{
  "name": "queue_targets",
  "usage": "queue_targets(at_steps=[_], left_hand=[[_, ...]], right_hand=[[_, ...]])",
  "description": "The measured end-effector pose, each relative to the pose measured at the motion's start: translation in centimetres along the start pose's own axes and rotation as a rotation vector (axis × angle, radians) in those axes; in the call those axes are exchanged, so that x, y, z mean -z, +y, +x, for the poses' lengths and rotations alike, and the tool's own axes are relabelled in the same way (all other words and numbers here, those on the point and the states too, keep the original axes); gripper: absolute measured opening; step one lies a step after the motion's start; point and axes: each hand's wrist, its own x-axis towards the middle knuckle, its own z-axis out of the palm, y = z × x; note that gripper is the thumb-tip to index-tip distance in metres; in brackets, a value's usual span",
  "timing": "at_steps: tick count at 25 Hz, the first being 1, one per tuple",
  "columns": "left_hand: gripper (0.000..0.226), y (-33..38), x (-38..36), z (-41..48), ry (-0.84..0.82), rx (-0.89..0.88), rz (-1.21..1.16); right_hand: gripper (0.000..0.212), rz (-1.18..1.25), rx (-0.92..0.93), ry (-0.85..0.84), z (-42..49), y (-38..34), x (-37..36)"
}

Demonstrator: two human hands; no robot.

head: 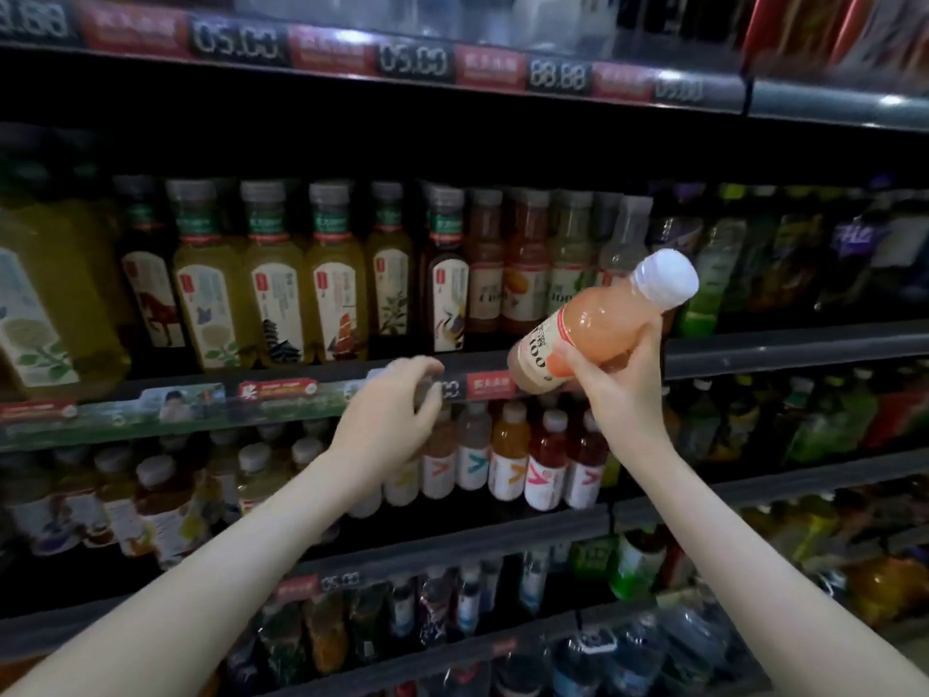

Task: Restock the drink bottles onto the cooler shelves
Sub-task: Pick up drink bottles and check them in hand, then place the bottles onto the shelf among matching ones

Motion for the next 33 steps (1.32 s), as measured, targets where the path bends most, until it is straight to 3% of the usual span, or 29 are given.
queue_targets(at_steps=[4, 8, 12, 14, 20, 27, 31, 33], left_hand=[[0.044, 2.4, -1.9, 6.3, 0.195, 0.113, 0.022], [0.073, 2.7, -3.3, 9.2, 0.07, 0.234, 0.132], [0.085, 2.2, -4.0, 10.8, 0.043, 0.257, 0.144], [0.089, 1.8, -4.3, 11.2, 0.066, 0.251, 0.14], [0.097, 1.2, -5.0, 11.5, 0.086, 0.266, 0.141], [0.099, 0.5, -4.5, 11.8, 0.046, 0.229, 0.143], [0.101, 1.6, -4.4, 11.2, 0.096, 0.259, 0.296], [0.103, 2.9, -5.0, 10.6, 0.139, 0.165, 0.389]], right_hand=[[0.074, 0.017, 0.077, -0.057, 6.5, 1.8, 0.9], [0.071, 0.007, -0.068, -0.197, 11.1, 3.4, -0.8], [0.061, -0.002, -0.21, -0.291, 14.8, 4.4, -1.8], [0.054, -0.037, -0.215, -0.346, 15.8, 4.4, -2.2], [0.066, -0.175, -0.14, -0.485, 15.1, 4.4, -5.5], [0.096, -0.33, -0.077, -0.499, 14.4, 4.2, -8.1], [0.085, -0.506, -0.019, -0.467, 13.1, 3.3, -7.6], [0.071, -0.491, 0.003, -0.433, 11.9, 2.8, -6.4]])
